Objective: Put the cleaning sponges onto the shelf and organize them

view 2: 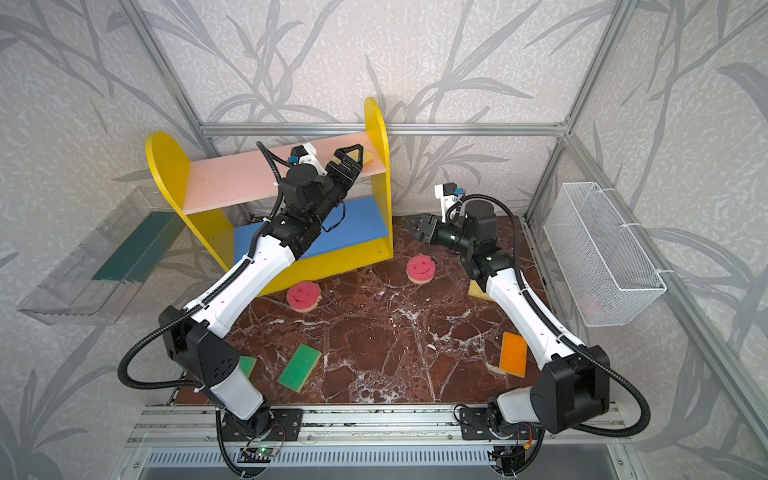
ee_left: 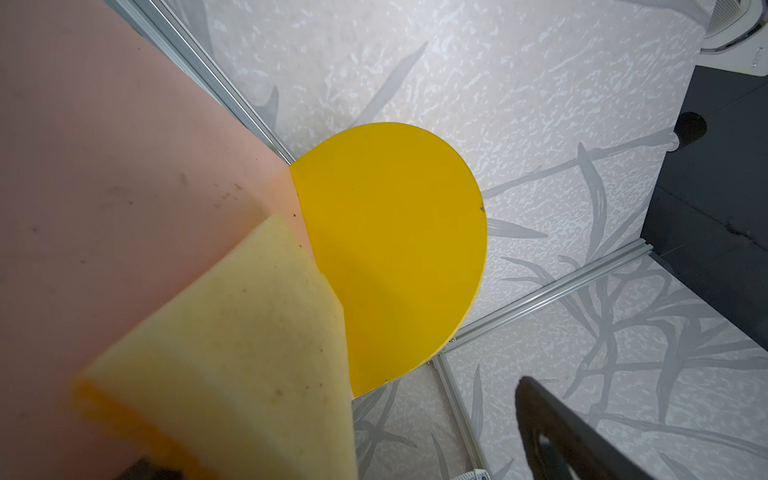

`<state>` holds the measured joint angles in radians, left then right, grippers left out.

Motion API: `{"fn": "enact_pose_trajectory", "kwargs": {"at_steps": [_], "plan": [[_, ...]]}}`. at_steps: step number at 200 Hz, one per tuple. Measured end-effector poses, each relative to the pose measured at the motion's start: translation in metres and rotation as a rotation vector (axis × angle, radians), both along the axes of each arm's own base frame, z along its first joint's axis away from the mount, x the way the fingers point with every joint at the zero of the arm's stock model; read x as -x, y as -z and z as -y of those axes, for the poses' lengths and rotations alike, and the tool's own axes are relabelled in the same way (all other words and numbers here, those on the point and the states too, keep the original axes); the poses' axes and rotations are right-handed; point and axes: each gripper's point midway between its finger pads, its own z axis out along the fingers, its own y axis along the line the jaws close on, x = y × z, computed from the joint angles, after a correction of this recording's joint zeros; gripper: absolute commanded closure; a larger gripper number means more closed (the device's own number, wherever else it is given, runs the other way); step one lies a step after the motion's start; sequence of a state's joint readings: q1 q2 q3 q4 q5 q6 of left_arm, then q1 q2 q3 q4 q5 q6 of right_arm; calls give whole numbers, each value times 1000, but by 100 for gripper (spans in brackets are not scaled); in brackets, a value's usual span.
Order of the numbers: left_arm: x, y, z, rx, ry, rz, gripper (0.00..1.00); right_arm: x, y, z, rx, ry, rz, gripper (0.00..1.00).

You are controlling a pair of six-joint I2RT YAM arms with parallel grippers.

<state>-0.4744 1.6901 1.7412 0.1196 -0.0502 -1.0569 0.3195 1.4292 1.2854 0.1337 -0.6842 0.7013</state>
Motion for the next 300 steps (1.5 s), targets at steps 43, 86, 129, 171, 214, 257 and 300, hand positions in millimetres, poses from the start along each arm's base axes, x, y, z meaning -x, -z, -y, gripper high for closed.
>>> {"fn": "enact_pose_trajectory", "kwargs": {"at_steps": [43,86,129,171,214,257,300], "plan": [[12,4,-7,26,20,-25,1,-20,-31,-46,-43,-89,31,61],[15,6,-8,50,47,-48,1,-35,-53,-73,-51,-139,59,91],[15,6,-8,80,80,-61,1,-44,-54,-89,-55,-167,56,92],[12,5,-3,101,111,-71,1,-45,-43,-105,-55,-203,23,87],[11,5,-1,103,119,-80,1,-43,-44,-119,-63,-231,23,86],[11,5,-1,104,119,-81,1,-44,-51,-125,-82,-242,28,87],[11,6,0,106,121,-76,1,-53,-46,-130,-87,-240,11,87]]}}
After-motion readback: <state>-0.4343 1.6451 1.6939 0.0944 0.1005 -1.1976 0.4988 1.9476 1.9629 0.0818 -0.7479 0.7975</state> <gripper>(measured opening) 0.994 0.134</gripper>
